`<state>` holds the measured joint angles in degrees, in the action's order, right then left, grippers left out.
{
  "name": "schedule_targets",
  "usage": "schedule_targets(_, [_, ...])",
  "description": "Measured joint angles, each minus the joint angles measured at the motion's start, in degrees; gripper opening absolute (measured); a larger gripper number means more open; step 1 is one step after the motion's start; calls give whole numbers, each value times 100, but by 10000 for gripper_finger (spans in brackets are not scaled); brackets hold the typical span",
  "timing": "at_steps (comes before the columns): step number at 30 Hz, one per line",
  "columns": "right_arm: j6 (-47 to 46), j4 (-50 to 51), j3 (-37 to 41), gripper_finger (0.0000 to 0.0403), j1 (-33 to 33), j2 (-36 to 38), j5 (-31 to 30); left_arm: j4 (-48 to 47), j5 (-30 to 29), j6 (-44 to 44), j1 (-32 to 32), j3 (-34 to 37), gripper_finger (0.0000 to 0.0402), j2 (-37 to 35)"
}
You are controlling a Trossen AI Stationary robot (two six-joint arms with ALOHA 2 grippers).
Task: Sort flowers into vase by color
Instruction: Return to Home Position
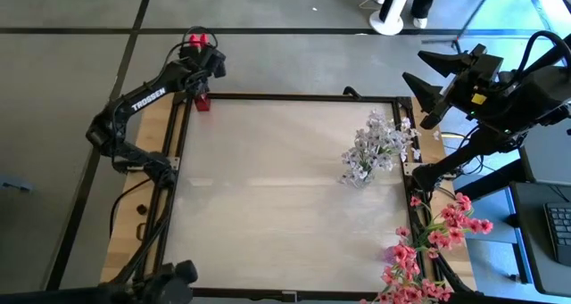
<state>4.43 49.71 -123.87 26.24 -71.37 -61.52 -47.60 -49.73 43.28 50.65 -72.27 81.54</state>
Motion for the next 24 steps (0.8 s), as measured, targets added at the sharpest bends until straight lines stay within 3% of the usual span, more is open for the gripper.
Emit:
schedule_targets(14, [-31,265,0,285,-2,-87,565,449,378,-318,-925,4,154,-920])
schedule_targets(24, [-1067,1222,0,285,-2,-68,566,426,603,-161,-132,4,161,-623])
